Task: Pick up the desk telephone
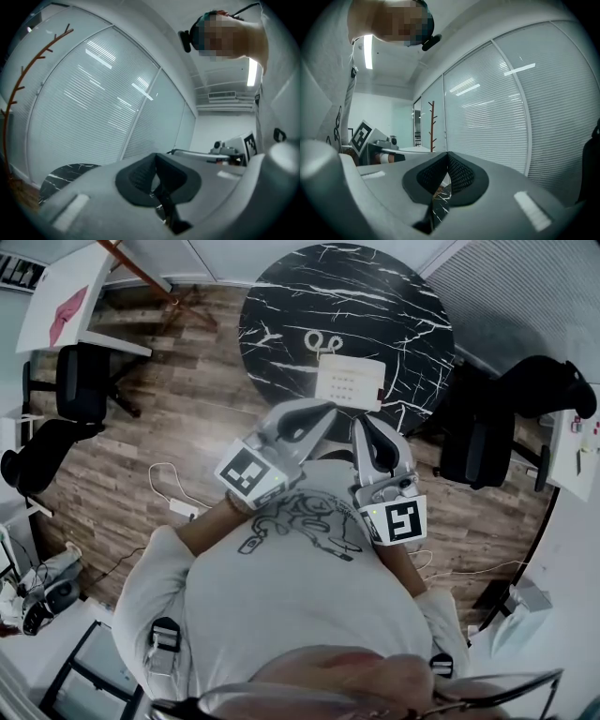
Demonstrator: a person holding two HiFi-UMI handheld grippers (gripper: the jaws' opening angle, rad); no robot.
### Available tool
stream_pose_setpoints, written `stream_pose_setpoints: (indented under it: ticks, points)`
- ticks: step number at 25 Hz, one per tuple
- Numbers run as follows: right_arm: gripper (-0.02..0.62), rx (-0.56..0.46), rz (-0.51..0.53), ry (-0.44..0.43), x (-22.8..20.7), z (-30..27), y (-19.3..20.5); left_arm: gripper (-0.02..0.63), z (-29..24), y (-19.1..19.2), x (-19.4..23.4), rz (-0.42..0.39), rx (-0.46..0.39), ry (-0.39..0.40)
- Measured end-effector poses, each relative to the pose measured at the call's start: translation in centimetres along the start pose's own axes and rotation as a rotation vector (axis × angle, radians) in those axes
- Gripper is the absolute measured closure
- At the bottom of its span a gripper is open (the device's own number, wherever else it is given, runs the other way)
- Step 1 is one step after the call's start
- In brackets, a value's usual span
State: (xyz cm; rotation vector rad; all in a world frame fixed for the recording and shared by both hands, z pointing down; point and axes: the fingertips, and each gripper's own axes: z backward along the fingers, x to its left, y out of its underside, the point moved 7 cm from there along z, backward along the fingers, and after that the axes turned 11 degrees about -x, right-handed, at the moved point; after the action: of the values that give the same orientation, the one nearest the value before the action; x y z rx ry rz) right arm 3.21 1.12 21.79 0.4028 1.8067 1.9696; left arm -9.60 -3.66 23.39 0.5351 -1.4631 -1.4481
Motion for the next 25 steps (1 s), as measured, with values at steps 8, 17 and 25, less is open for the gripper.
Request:
stream_pose_setpoints:
  ticks: [8, 17, 25]
  points:
    - [0.591, 0.005, -0.022, -0.023, -2.3, -0.4, 0.3, 0.603, -2.4, 0.5, 0.6, 0.019, -0.001, -0.017]
    - [0.59, 0.04, -0.039, -0.046, -5.2, -0.2, 1.0, 0.603, -4.2, 1.8, 0.9, 0.015, 0.021, -0.088]
    - [0.569, 0.085, -0.073, -0.052, -7.6, -0.5, 3.4, 0.576, -4.6, 4.3, 2.6, 0.03, 0.048, -0.128]
